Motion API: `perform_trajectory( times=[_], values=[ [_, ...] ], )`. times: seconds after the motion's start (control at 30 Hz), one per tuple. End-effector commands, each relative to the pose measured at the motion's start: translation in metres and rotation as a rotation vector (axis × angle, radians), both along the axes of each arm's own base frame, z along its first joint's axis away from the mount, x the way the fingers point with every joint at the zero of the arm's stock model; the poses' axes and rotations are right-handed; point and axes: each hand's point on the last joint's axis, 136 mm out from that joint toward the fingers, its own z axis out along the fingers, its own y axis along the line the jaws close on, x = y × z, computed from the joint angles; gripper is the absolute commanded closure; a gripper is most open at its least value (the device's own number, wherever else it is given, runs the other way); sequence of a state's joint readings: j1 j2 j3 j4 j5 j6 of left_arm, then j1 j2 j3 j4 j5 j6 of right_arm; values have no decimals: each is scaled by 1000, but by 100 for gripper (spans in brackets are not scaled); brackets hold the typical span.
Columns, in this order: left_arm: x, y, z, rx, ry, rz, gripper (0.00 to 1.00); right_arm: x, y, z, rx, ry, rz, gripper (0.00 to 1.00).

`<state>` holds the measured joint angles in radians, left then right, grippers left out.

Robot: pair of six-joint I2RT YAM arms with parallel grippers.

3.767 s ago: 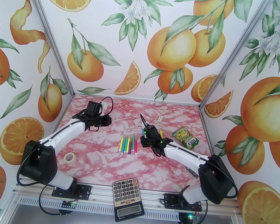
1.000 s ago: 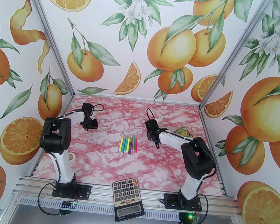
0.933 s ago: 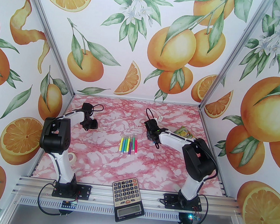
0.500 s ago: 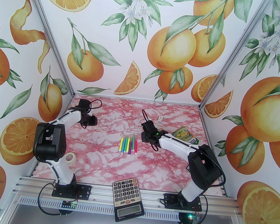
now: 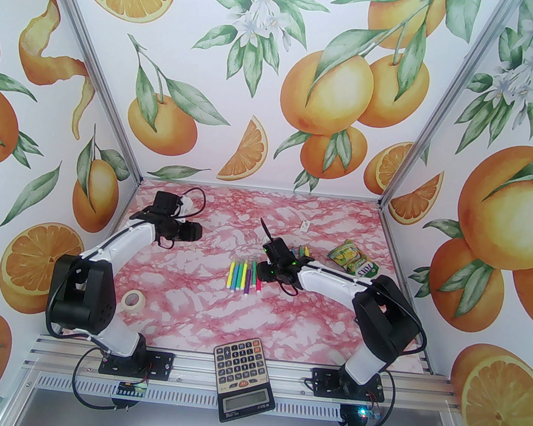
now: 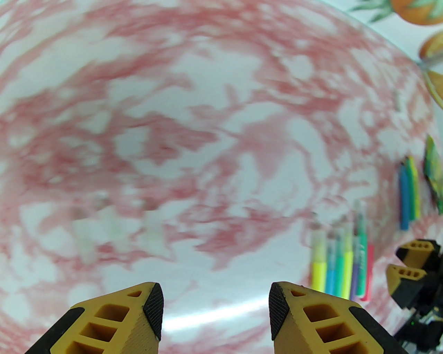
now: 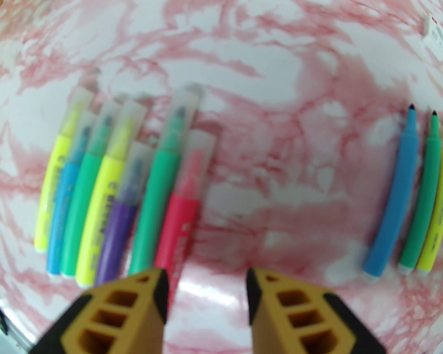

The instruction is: Open the pen caps

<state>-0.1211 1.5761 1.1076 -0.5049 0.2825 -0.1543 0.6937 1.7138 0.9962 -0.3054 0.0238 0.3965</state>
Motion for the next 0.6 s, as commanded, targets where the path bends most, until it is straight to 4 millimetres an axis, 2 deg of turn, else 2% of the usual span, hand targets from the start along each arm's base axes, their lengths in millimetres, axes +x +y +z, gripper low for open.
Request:
perform_trajectory(
  times=[0.0,0.33,0.57],
  values=[
    [0,-18,21,-61,-93,-43,45,-4,10,-9,30,27,20,57],
    [-14,-42,23,-109,-166,-90,45,-10,19,-17,38,57,43,59],
    [-22,-42,22,-123,-181,-84,43,-12,22,-21,33,76,50,61]
  ],
)
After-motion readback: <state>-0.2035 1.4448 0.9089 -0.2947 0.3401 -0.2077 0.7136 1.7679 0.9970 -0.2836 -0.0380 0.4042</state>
